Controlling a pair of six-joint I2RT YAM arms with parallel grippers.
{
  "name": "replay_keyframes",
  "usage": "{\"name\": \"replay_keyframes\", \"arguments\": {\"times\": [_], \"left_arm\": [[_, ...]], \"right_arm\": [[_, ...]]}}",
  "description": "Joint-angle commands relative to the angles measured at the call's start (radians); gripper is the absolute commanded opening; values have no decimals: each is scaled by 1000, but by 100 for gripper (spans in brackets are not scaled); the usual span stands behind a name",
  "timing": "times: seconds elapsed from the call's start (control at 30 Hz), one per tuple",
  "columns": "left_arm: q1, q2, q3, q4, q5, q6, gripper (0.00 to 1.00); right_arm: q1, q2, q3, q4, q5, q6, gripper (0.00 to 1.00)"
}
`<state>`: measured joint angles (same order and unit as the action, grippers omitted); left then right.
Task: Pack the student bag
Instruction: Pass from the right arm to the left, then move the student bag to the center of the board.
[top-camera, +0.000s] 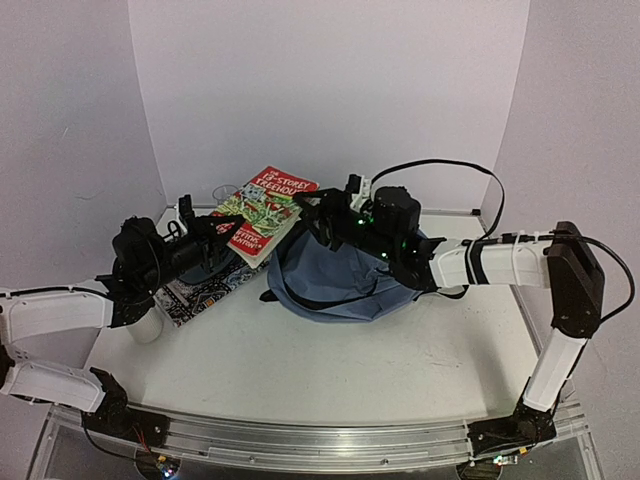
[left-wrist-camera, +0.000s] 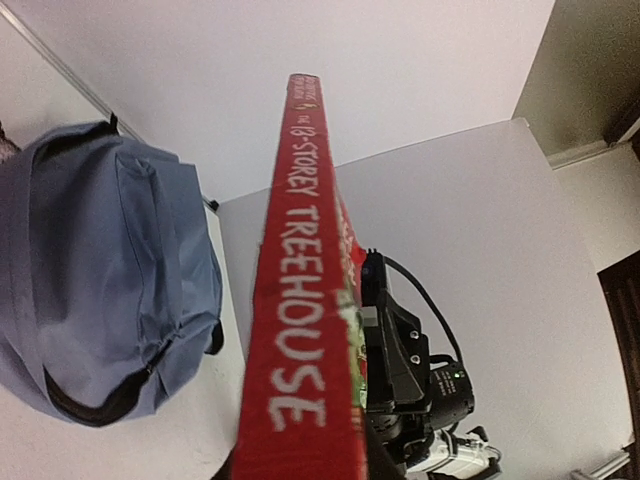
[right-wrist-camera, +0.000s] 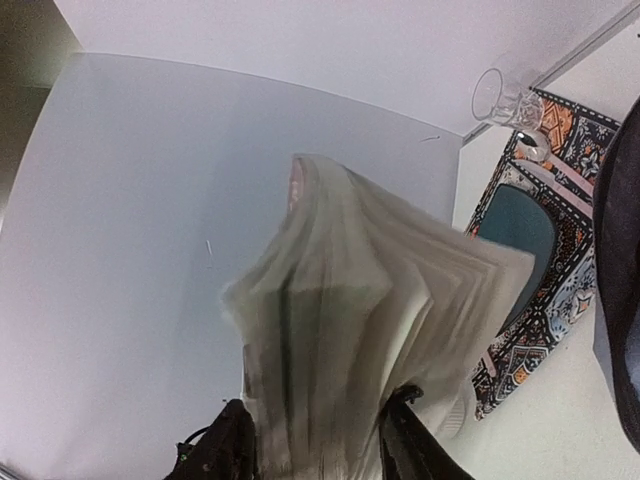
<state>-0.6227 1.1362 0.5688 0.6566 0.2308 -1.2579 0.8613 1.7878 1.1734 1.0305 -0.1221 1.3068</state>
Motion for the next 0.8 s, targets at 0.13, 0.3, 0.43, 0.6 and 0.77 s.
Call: {"name": "replay_keyframes", "arguments": {"times": [0.13, 0.3, 0.43, 0.6, 0.77], "left_arm": [[90, -41, 28, 10, -38, 77, 0], [161, -22, 91, -114, -1, 141, 0], [243, 7, 125, -166, 83, 150, 0], [350, 60, 212, -322, 185, 213, 0], [402, 124, 340, -558, 185, 342, 0]], "right_arm": [[-97, -23, -31, -38, -188, -254, 73], [-102, -5, 87, -412, -194, -545, 85], [-101, 20, 127, -570, -162, -702, 89], [-70, 114, 286, -832, -82, -894, 90], [10, 238, 461, -1002, 118, -1047, 90]]}}
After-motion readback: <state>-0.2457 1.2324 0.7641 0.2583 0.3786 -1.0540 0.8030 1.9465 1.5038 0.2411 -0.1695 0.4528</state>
